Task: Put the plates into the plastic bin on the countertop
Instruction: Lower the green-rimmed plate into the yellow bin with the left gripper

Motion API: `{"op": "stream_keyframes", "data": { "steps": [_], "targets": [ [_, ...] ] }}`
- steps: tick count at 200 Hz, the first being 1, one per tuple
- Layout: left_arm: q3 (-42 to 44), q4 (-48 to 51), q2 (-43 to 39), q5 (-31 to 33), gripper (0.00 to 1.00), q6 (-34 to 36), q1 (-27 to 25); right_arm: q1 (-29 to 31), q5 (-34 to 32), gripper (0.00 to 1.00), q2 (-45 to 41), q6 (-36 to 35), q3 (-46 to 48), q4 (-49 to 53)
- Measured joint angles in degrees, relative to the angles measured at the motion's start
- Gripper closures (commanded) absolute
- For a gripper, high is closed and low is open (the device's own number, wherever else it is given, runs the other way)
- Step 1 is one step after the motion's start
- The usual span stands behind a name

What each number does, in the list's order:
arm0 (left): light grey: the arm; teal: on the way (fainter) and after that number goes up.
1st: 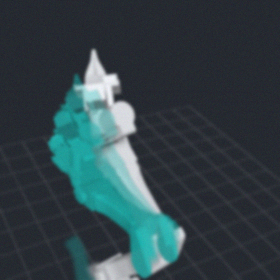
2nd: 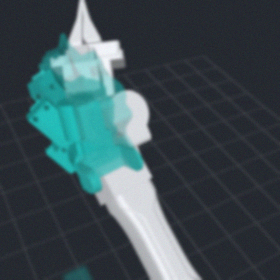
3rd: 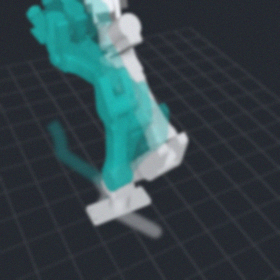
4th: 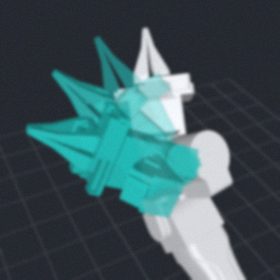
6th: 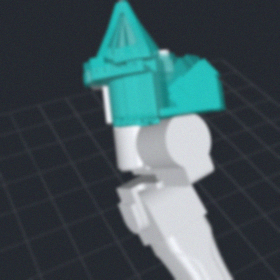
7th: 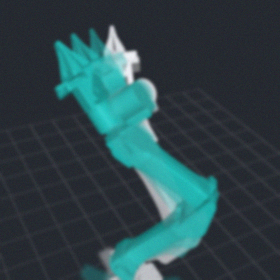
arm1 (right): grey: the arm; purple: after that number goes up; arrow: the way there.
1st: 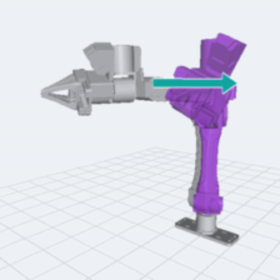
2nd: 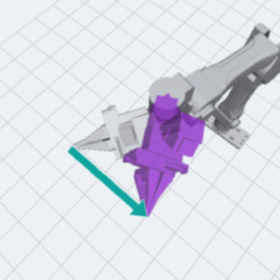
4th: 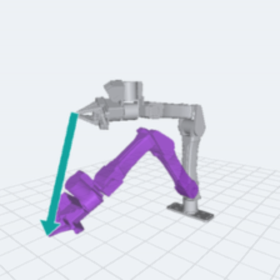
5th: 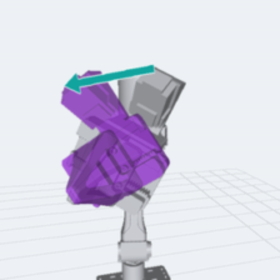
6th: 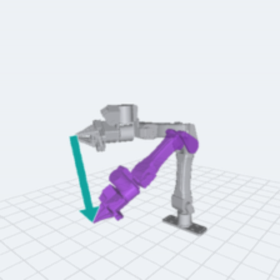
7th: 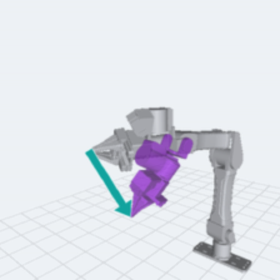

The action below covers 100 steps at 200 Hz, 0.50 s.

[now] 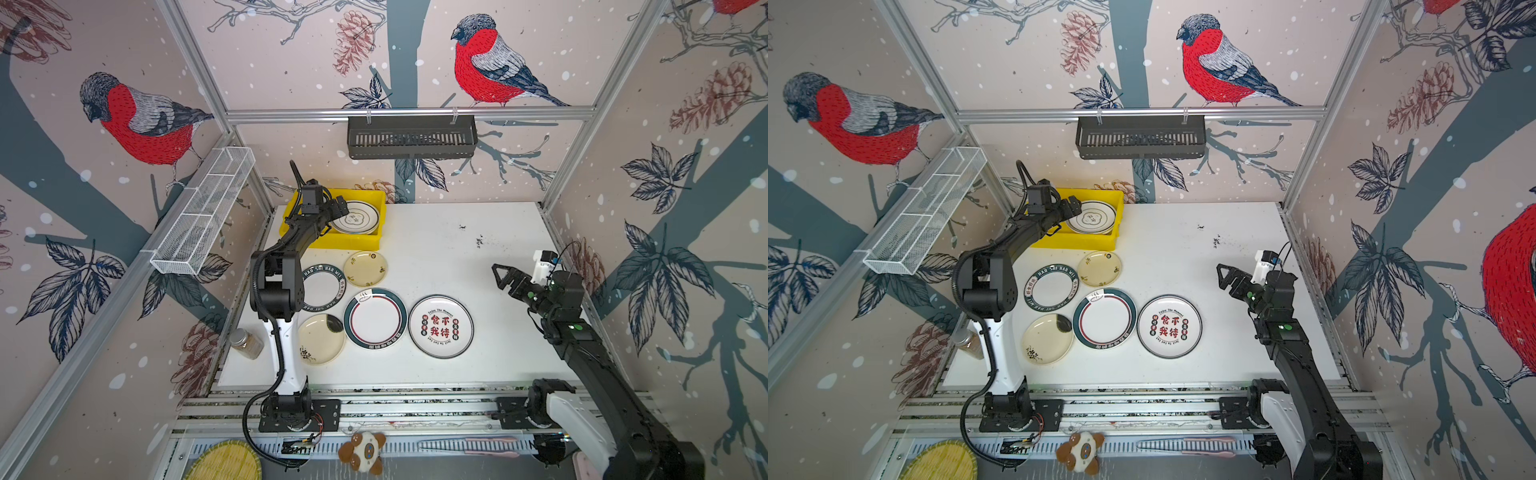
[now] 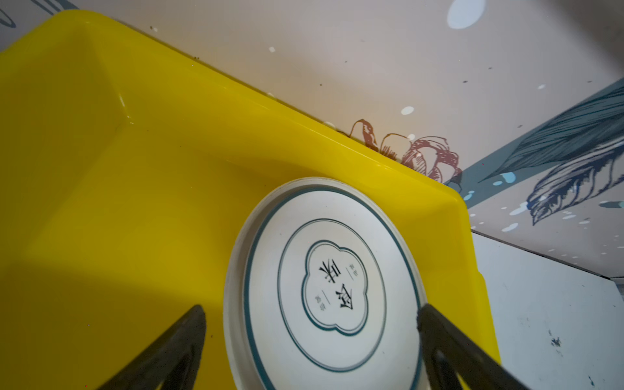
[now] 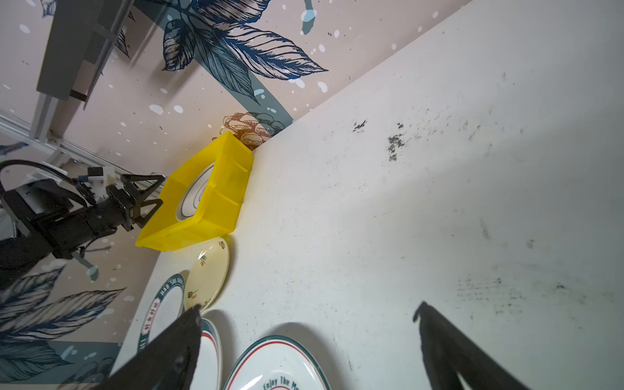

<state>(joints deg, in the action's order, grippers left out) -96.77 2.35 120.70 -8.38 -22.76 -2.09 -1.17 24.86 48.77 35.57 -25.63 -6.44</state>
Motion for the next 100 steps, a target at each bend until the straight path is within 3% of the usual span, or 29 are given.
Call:
{"op": "stream_keyframes", "data": {
  "steps": [24, 100],
  "targets": [
    [5.22, -0.76, -5.57, 1.18, 0.03, 0.98, -1.07, -0.98, 2.71, 0.00, 0.55, 2.21, 1.11, 0.31],
    [35.98, -14.36, -33.62, 4.66, 0.03, -0.87, -6.03, -0.87, 5.35, 0.01, 2.78, 4.66, 1.73, 3.13]
  ]
}}
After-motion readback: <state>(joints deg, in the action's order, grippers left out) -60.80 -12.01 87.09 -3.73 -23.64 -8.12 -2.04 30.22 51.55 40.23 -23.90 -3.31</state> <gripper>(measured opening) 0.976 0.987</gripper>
